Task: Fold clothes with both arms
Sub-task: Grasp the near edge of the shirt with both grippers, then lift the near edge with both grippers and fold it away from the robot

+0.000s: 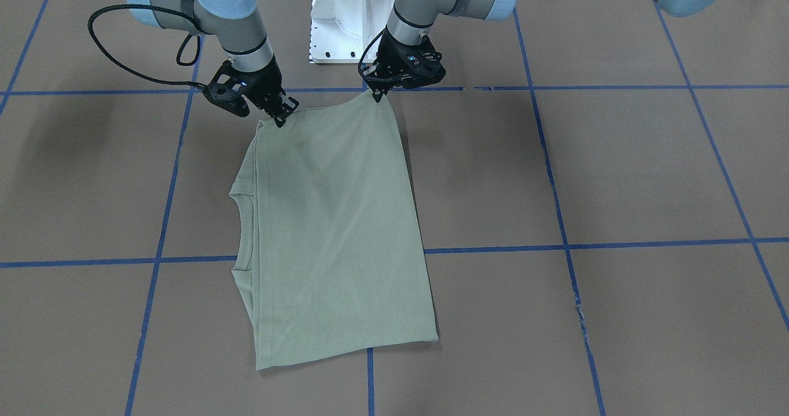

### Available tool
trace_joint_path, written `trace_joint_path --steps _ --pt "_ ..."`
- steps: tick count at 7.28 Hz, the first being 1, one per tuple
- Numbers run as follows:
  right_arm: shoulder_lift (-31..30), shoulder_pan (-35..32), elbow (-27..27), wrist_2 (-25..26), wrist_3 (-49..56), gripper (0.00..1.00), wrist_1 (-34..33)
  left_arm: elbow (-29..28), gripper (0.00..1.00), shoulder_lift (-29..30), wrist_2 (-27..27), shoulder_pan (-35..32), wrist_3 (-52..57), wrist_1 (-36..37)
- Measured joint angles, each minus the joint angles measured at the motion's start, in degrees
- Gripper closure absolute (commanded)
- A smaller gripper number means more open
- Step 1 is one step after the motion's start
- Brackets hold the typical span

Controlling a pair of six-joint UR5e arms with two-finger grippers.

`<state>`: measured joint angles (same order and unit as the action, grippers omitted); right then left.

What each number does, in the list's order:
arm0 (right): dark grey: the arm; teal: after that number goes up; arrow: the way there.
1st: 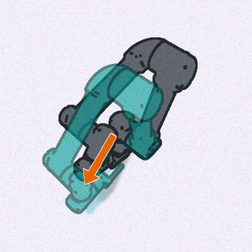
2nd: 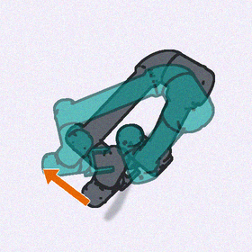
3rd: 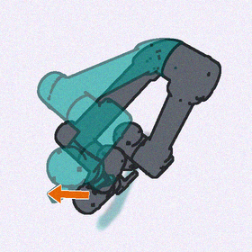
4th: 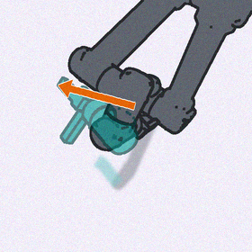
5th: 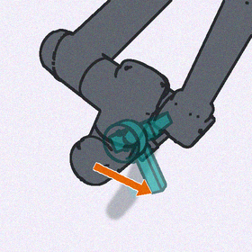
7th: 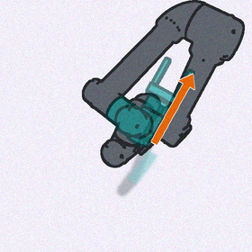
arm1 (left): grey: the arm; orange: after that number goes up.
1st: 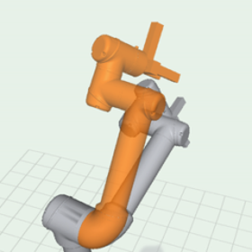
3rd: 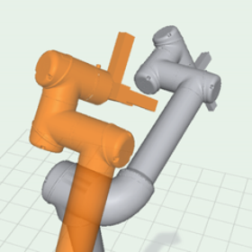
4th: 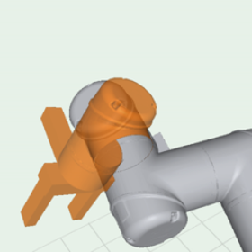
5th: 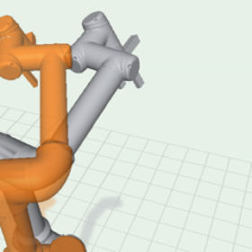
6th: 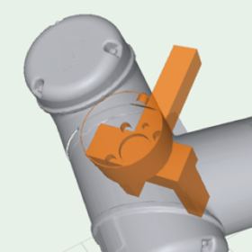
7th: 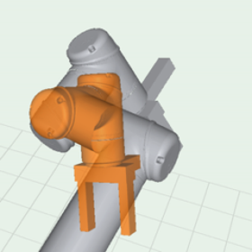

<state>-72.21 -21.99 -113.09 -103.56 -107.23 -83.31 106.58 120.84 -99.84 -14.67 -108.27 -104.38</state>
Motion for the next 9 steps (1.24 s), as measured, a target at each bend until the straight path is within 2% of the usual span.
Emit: trace_joint_path --steps 4,6,9 --pt "-2.3 2.2 -7.2 -5.0 0.0 1.0 0.1 9.3 1.0 -1.1 0.0 3.1 0.0 8.7" --pt "-1.7 0.2 -6.5 -5.1 0.6 1.0 0.5 9.7 1.0 -0.4 0.0 2.0 0.7 9.3" --pt "4.1 -8.5 -2.3 -4.9 3.4 1.0 0.5 8.0 1.0 0.2 -0.2 -6.4 5.8 9.2"
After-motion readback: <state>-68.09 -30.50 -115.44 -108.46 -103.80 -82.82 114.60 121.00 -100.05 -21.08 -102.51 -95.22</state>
